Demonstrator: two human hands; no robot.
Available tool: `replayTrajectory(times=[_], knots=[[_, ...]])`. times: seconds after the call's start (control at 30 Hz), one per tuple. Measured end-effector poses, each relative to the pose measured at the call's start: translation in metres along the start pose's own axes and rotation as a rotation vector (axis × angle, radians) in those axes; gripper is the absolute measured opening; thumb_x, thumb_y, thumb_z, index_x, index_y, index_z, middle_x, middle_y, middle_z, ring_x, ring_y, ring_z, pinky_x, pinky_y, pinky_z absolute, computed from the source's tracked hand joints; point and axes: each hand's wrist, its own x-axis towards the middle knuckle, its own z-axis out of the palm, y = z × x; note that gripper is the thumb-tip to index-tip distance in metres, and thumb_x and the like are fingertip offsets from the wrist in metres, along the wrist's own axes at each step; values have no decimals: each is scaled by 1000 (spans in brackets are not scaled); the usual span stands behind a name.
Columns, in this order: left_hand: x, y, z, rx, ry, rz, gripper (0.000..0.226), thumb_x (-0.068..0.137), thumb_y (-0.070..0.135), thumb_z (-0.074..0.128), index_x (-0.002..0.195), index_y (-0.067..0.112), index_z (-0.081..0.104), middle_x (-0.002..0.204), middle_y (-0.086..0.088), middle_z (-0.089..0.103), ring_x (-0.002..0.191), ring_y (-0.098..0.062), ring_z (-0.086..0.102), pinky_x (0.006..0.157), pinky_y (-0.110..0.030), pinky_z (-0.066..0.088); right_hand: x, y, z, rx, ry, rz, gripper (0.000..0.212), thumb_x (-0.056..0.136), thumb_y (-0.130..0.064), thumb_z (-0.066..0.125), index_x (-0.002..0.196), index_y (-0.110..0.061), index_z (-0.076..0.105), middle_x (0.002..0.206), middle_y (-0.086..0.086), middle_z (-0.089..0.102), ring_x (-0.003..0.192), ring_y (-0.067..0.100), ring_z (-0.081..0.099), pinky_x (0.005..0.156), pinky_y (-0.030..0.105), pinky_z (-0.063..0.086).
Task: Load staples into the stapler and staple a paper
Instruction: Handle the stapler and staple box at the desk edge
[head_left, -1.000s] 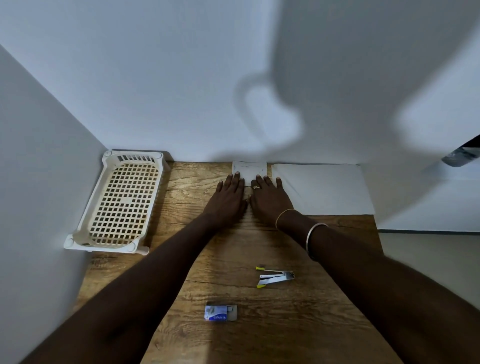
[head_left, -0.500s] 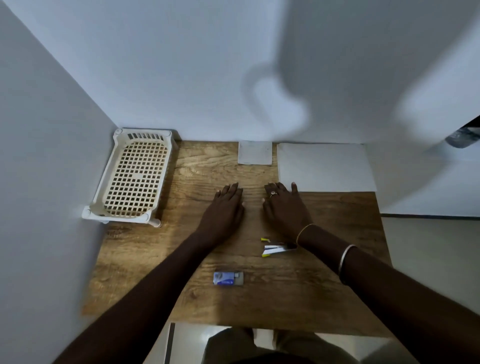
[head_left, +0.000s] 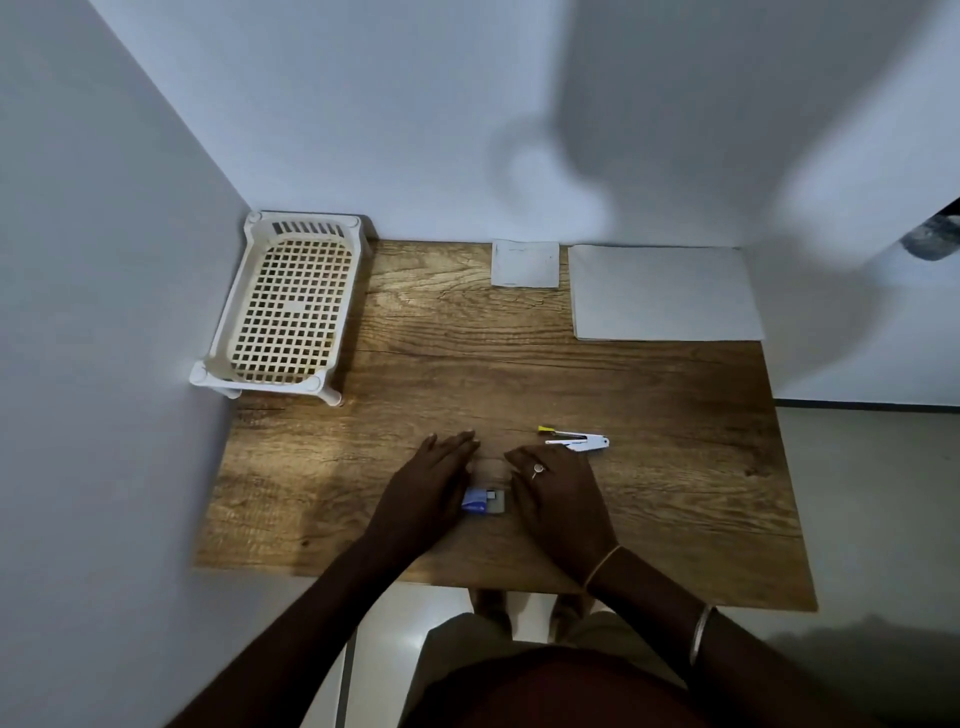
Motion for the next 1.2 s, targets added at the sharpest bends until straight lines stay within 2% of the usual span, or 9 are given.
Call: replayTrajectory(times=[0.07, 0.13, 0.3, 0.47, 0.6, 0.7, 0.8, 0.97, 1.2], knots=[[-11, -4, 2, 5, 30, 32, 51, 86, 7, 78, 134, 5, 63, 136, -15, 65, 121, -34, 65, 106, -48, 47, -10, -7, 3, 60, -41, 79, 26, 85, -9, 73, 111, -9, 74, 103, 10, 72, 94, 29, 68, 82, 42, 55], [-19, -9, 4, -36, 22, 48, 49, 88, 14, 78, 134, 7, 63, 136, -13, 65, 121, -29, 65, 100, -41, 55, -15, -12, 7, 100, -92, 133, 19, 88, -11, 70, 107, -10, 75, 97, 9, 70, 89, 28, 66, 77, 40, 54], [-29, -15, 13, 3, -115, 97, 66, 85, 33, 80, 142, 8, 56, 144, -14, 58, 131, -32, 56, 106, -34, 40, -23, -21, 15, 102, -157, 184, 11, 91, -14, 67, 97, -13, 76, 87, 6, 65, 82, 25, 63, 71, 39, 51], [-27, -17, 12, 44, -101, 124, 66, 82, 32, 80, 138, 4, 59, 134, -19, 63, 120, -37, 61, 97, -44, 51, -27, -29, 21, 90, -179, 262, 13, 93, -20, 66, 100, -16, 76, 91, 4, 65, 84, 20, 62, 71, 30, 47], [-23, -14, 13, 77, -80, 146, 57, 82, 29, 78, 131, 3, 64, 123, -18, 67, 107, -36, 64, 85, -42, 54, -28, -33, 24, 95, -191, 299, 16, 96, -24, 63, 104, -18, 75, 95, 1, 63, 84, 14, 59, 70, 21, 41], [-22, -15, 15, 101, -54, 177, 50, 82, 22, 79, 126, 4, 67, 114, -16, 67, 99, -34, 64, 76, -40, 54, -27, -35, 26, 109, -189, 320, 18, 96, -25, 62, 105, -18, 75, 95, 2, 63, 84, 15, 60, 69, 23, 41], [-22, -15, 18, 97, -49, 181, 45, 84, 20, 78, 124, 4, 69, 112, -15, 67, 97, -33, 64, 75, -40, 54, -27, -36, 27, 123, -184, 335, 18, 96, -26, 62, 108, -20, 75, 96, 2, 63, 86, 16, 61, 70, 25, 44], [-22, -12, 18, 83, -52, 166, 44, 80, 17, 79, 121, 3, 70, 110, -17, 67, 94, -35, 65, 73, -40, 55, -28, -39, 29, 156, -224, 364, 20, 95, -25, 61, 110, -31, 72, 96, -4, 56, 85, 10, 54, 68, 21, 35], [-22, -6, 15, 73, -63, 133, 47, 81, 16, 78, 125, 7, 69, 110, -16, 66, 94, -33, 64, 73, -42, 55, -21, -32, 26, 231, -311, 419, 26, 96, -23, 59, 116, -34, 71, 104, -4, 64, 97, 11, 58, 76, 22, 39]])
